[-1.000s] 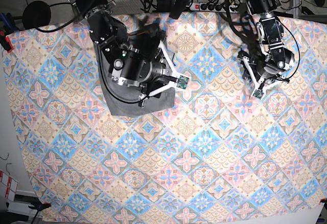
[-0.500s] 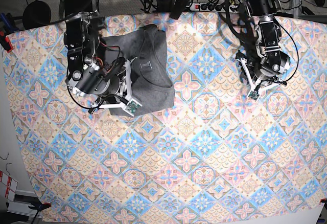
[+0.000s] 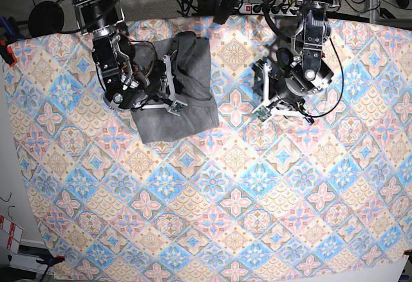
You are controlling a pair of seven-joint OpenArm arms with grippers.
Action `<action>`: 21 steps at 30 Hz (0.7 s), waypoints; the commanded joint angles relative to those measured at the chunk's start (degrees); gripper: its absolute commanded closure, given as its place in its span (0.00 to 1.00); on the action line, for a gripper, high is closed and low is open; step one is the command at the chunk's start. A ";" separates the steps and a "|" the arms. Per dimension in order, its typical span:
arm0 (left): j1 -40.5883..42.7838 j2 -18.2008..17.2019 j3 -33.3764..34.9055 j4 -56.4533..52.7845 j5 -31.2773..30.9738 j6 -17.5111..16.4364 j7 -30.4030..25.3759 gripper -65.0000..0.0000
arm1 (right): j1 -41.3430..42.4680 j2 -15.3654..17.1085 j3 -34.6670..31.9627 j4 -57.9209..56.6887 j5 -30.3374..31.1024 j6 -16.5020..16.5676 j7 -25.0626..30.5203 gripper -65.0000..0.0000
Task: Fold the T-shirt properly
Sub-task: 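Press the fold flat and bring the left gripper to the bundle, then grasp the folded bundle's edge with the left gripper and drag it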
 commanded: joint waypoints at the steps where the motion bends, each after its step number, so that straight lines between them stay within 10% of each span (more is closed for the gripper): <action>1: -0.82 -0.48 0.79 2.15 0.32 0.77 -0.46 0.76 | -0.40 -0.25 -0.26 0.73 -1.57 -0.51 0.56 0.95; 11: -0.73 -0.48 8.71 4.88 0.32 0.77 -0.46 0.76 | 0.74 -0.52 1.50 24.03 -1.57 -0.51 -8.63 0.95; 21: 1.21 -0.39 24.00 4.97 1.91 0.77 0.33 0.76 | 0.65 -0.60 24.62 25.70 -1.57 -0.51 -8.63 0.95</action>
